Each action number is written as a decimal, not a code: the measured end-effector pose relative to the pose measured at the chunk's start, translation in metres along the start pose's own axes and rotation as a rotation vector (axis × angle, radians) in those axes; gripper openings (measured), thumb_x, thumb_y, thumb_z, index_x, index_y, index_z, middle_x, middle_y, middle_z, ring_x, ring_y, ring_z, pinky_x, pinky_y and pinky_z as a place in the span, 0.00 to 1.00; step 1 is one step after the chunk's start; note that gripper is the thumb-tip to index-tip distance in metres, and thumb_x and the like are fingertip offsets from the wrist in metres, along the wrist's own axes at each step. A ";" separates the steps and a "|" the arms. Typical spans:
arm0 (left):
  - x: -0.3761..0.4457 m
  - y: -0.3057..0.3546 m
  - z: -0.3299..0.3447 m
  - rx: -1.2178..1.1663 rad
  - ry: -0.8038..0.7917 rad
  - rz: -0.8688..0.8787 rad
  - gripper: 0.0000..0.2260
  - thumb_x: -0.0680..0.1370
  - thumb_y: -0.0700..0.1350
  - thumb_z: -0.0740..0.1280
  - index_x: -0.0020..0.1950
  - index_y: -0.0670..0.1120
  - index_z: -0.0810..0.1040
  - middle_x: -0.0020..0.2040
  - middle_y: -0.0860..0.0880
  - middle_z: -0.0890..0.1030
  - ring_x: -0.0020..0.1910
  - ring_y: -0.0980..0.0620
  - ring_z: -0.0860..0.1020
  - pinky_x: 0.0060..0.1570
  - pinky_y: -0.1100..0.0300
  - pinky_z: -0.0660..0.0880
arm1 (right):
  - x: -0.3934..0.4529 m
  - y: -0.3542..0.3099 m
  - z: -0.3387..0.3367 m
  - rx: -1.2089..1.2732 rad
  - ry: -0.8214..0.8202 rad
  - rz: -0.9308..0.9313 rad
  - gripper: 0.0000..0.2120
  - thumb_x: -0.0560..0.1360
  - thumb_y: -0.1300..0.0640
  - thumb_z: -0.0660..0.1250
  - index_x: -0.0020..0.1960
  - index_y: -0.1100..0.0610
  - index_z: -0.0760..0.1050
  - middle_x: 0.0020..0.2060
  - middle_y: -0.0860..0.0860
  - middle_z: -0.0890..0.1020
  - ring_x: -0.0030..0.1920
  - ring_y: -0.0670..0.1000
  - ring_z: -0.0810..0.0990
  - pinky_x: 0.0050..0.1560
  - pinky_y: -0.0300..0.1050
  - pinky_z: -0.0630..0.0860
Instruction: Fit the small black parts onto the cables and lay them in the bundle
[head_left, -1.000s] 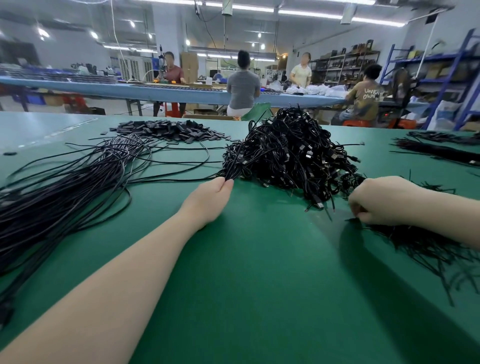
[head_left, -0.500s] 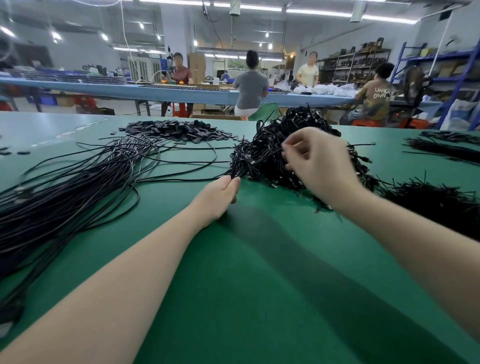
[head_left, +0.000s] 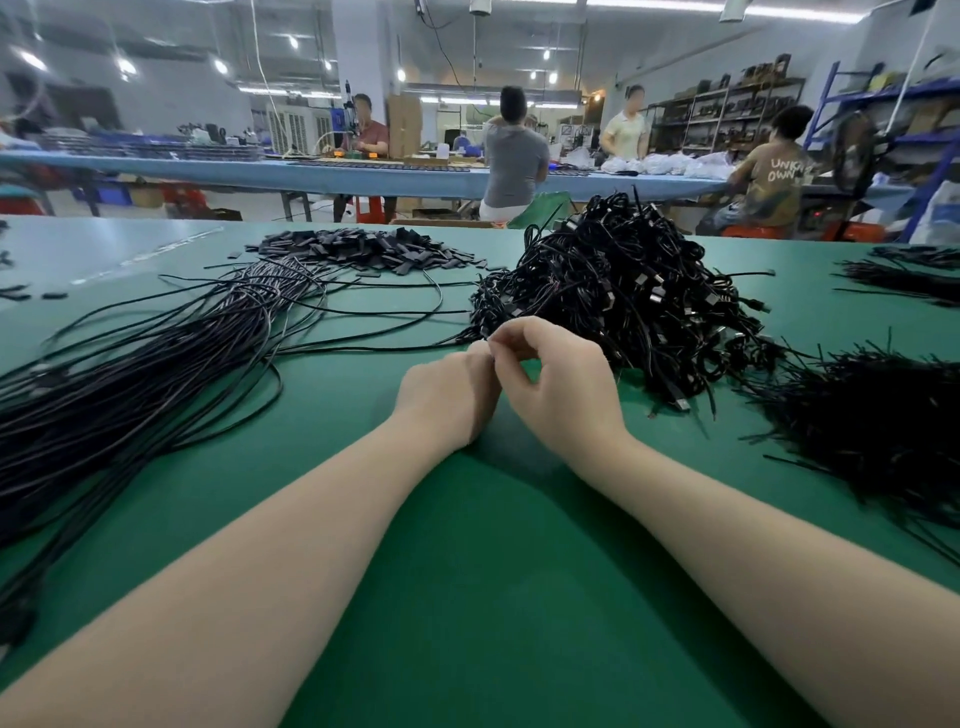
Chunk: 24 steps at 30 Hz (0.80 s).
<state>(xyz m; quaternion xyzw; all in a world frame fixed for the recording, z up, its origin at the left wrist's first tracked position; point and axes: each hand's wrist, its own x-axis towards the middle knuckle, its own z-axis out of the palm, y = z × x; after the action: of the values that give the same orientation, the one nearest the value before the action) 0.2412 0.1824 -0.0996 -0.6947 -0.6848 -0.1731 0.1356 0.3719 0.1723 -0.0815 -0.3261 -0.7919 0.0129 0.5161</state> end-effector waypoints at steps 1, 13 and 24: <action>0.000 0.002 -0.001 0.107 0.024 0.030 0.13 0.79 0.39 0.55 0.63 0.44 0.68 0.56 0.47 0.79 0.53 0.43 0.81 0.39 0.57 0.67 | 0.003 -0.002 -0.003 -0.145 0.001 -0.096 0.05 0.75 0.58 0.66 0.46 0.56 0.80 0.38 0.49 0.84 0.41 0.53 0.81 0.43 0.50 0.76; -0.016 0.028 -0.023 0.135 0.437 0.621 0.10 0.74 0.48 0.69 0.37 0.44 0.76 0.31 0.48 0.76 0.31 0.45 0.77 0.32 0.56 0.73 | 0.064 0.034 -0.093 0.228 -0.980 0.557 0.04 0.75 0.53 0.68 0.44 0.53 0.80 0.39 0.46 0.83 0.41 0.44 0.79 0.44 0.41 0.72; -0.007 0.019 -0.013 -0.898 0.132 -0.024 0.13 0.83 0.50 0.55 0.41 0.46 0.68 0.35 0.54 0.70 0.34 0.56 0.69 0.37 0.58 0.61 | 0.022 0.019 -0.012 1.097 -0.224 1.100 0.03 0.78 0.60 0.64 0.46 0.57 0.75 0.34 0.49 0.79 0.34 0.47 0.78 0.31 0.36 0.76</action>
<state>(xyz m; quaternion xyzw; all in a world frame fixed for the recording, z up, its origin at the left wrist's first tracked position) 0.2597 0.1699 -0.0896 -0.6643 -0.5397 -0.4984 -0.1380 0.3862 0.1949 -0.0652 -0.3667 -0.4444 0.6887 0.4401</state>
